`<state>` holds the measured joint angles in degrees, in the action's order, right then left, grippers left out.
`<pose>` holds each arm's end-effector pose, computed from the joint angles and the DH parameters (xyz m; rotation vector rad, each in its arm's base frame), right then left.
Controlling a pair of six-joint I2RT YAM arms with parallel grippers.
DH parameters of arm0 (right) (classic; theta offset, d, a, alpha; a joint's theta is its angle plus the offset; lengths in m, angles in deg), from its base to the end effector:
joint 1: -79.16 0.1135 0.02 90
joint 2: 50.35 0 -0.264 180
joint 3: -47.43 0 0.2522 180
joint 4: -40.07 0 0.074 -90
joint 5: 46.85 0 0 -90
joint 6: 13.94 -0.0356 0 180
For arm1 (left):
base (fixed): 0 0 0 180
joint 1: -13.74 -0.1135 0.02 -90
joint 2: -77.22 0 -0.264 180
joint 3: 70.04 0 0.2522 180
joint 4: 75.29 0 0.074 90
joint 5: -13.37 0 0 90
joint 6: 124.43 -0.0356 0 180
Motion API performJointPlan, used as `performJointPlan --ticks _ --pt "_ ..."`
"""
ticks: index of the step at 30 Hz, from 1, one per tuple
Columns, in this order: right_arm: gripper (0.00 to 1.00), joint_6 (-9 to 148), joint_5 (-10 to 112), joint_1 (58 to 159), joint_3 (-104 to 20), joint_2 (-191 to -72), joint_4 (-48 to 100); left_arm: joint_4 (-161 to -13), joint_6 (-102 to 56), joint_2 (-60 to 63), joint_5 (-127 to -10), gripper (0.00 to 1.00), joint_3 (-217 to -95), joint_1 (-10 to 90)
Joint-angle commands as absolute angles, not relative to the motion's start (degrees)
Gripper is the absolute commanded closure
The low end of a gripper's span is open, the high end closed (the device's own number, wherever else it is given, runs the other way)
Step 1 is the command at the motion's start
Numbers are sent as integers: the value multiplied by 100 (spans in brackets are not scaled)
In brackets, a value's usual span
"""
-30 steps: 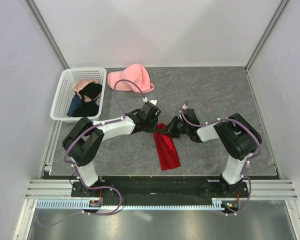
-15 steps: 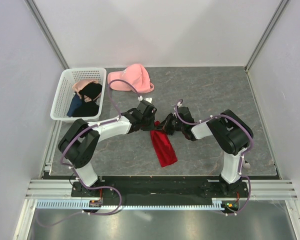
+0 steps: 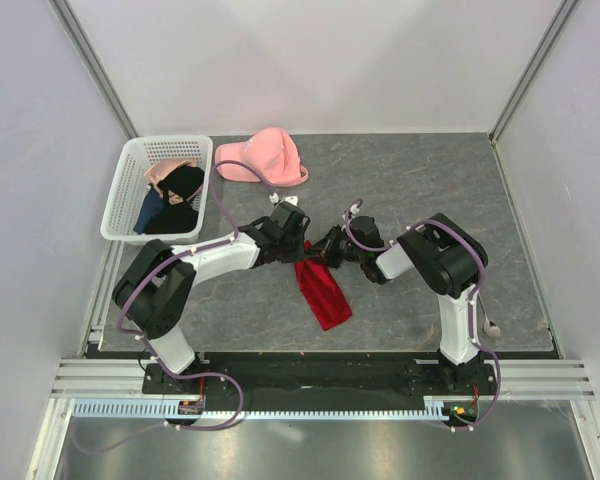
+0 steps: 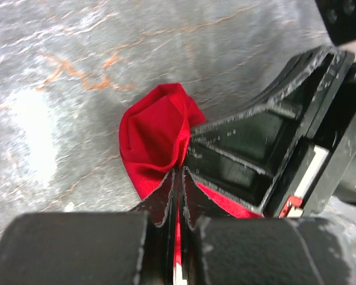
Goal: Fold the napkin into a case and place the utensils inside
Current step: Stuff the top corner of the smaller-rectangle-folded napkin into the folded napkin.
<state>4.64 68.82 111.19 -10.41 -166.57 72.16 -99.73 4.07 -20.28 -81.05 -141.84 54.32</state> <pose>0.3004 0.2061 0.0886 0.4792 2.3269 1.4794 0.2690 -0.2268 0.1818 0.0104 2.5117 -0.5050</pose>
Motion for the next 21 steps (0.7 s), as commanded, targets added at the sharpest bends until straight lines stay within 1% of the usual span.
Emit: performJointPlan --ticks 1,3,4,5,8,12,21 --pt "100 363 7066 11142 -1337 -16865 8177 -10259 583 -1929 -8260 93 -14075 5418" --pt "100 547 7039 11142 -1266 -16743 8055 -10338 469 -1885 -8496 84 -14137 5391" --pt "100 653 7048 11142 -1265 -16698 7715 -10399 355 -1885 -8593 80 -14250 5374" --pt "100 758 7048 11142 -1274 -16654 7537 -10461 284 -1893 -8725 73 -14329 5365" --pt "100 943 7057 11133 -1186 -16531 7422 -10698 56 -2007 -8858 66 -14628 5365" --pt "100 1119 7083 11142 -1186 -16487 7159 -10839 -24 -2034 -8963 63 -14761 5365" --pt "100 1234 7162 11159 -1283 -16487 7026 -11085 -130 -2394 -9025 63 -15077 5365"
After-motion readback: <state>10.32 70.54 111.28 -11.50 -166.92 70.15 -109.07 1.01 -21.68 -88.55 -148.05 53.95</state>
